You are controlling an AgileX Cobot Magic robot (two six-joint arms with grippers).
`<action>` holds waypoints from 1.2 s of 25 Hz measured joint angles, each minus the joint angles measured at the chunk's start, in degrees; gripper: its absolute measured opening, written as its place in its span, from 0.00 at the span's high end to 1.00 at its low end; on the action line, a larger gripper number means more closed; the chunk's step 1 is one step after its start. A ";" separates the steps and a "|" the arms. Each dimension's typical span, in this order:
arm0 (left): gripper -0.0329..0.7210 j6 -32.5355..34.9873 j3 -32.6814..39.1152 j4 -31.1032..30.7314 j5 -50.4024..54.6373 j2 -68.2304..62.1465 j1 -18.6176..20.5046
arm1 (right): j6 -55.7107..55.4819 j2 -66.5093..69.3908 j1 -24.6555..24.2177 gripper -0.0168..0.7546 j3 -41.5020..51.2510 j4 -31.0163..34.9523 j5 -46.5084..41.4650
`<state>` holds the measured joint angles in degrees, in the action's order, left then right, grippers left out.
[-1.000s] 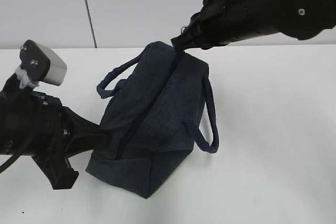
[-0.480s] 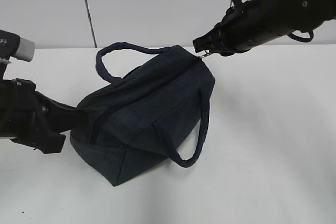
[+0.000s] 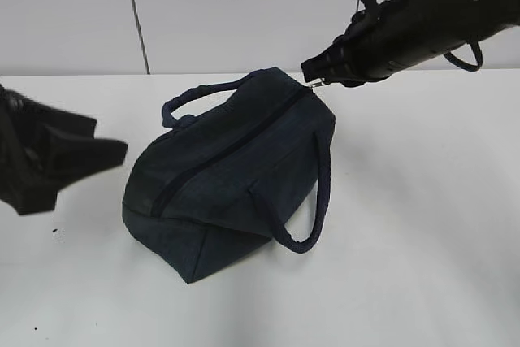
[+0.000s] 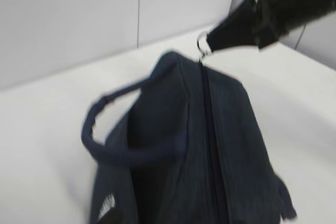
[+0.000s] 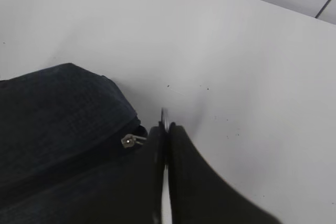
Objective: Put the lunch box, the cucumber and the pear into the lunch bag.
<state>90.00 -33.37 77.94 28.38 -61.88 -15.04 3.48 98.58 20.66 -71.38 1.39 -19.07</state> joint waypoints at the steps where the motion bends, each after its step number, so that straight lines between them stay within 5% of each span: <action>1: 0.44 0.00 -1.85 0.00 -0.75 0.90 0.00 | 1.24 0.00 -0.07 0.97 0.00 1.50 0.00; 6: 0.45 -2.69 -14.54 -1.09 -0.22 -6.28 -0.99 | 9.78 0.00 -0.20 0.97 0.00 10.96 -0.35; 12: 0.49 -11.70 -30.46 -10.75 -0.06 -25.13 -9.26 | 20.10 0.00 -0.20 0.97 0.00 22.20 -1.76; 16: 0.50 -16.70 -37.59 -14.92 -0.57 -33.29 -11.22 | 21.75 0.00 -0.27 0.97 0.00 23.97 -2.10; 30: 0.50 -25.32 -40.76 -25.46 -1.02 -40.10 -11.22 | 23.01 0.00 -0.27 0.97 0.00 25.31 -2.37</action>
<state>64.68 -74.13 52.48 27.36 -101.97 -26.26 26.49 98.58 20.39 -71.38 26.70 -21.44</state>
